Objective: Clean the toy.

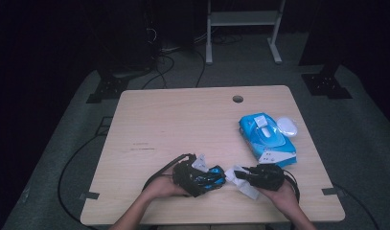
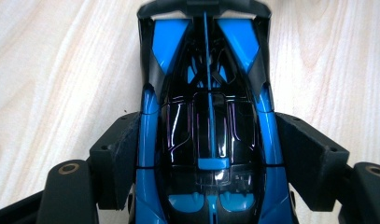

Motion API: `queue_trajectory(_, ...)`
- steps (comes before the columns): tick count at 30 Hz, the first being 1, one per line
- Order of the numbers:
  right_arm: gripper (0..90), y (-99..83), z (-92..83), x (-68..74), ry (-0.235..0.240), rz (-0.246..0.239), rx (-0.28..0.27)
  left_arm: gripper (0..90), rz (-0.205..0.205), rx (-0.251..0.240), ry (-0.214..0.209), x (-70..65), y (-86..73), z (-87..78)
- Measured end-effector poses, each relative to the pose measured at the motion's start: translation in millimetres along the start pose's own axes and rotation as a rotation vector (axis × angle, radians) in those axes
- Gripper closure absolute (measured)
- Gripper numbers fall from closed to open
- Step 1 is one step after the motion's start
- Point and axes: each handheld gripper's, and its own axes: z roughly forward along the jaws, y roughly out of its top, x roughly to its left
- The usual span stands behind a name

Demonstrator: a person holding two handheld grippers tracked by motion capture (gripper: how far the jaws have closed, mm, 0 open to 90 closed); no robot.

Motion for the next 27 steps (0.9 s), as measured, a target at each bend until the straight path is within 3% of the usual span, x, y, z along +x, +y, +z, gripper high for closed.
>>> queue_trajectory(3,76.7,0.1,0.2,-0.2,-0.001,0.002,0.0,26.7,0.016,0.004,0.029,-2.0,0.5,2.6)
queue_trajectory(9,76.4,0.0,0.1,-0.8,-0.001,0.003,-0.001,26.3,0.013,0.028,0.001,1.6,-1.4,6.2)
queue_trajectory(11,76.3,0.0,0.7,-0.9,0.0,0.002,0.001,25.8,0.029,0.044,-0.007,2.3,-0.1,6.9)
queue_trajectory(13,76.3,0.3,1.3,-0.8,-0.001,0.0,0.004,24.2,0.07,0.065,-0.007,1.8,1.6,9.7)
queue_trajectory(15,76.4,0.5,1.5,-0.8,-0.001,-0.003,0.003,19.0,0.079,0.074,-0.028,3.8,4.0,12.6)
queue_trajectory(20,76.2,0.2,0.8,-1.6,-0.001,-0.001,-0.001,22.9,0.09,0.058,-0.048,7.5,4.0,12.3)
queue_trajectory(24,76.2,0.2,0.8,-1.7,0.0,0.0,0.001,26.0,0.091,0.051,-0.004,6.2,4.0,10.6)
queue_trajectory(27,76.2,0.6,-0.3,-1.8,-0.001,0.001,-0.003,26.1,0.081,0.046,-0.012,7.1,3.1,10.4)
